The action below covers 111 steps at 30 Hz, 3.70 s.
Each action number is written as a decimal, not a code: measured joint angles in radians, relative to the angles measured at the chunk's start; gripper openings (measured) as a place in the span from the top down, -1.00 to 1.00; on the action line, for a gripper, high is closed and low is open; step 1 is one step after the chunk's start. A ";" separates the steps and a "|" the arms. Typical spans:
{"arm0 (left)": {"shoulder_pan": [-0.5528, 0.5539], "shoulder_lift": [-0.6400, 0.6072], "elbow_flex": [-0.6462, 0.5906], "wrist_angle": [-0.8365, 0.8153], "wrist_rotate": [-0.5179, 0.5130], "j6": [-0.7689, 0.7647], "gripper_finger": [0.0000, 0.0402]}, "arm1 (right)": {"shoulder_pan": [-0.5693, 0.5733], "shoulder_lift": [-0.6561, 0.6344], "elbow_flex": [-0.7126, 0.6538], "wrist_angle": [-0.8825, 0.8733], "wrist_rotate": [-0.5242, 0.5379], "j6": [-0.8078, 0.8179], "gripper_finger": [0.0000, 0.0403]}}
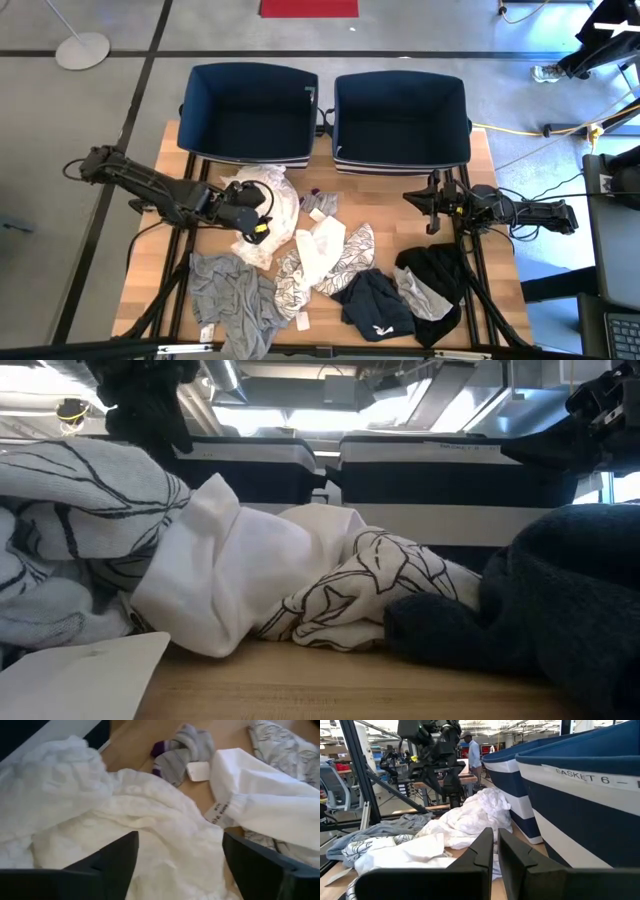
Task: Sort clothes
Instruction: Put the white dress into the right laundry organizer
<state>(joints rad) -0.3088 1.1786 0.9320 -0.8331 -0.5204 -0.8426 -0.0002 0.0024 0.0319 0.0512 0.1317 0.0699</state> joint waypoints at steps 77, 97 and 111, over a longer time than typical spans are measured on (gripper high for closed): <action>0.100 0.419 -0.096 0.207 0.051 0.023 0.79 | 0.000 0.000 0.001 -0.025 0.040 0.004 0.85; 0.011 0.174 0.000 0.154 0.050 0.204 0.83 | 0.000 0.000 0.001 -0.023 0.040 0.003 0.85; -0.003 -0.048 0.087 0.167 -0.013 0.376 0.81 | 0.000 0.000 0.001 -0.023 0.040 0.003 0.85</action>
<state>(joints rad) -0.3122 1.1310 1.0194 -0.6664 -0.5333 -0.4667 -0.0006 0.0025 0.0326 0.0280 0.1722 0.0731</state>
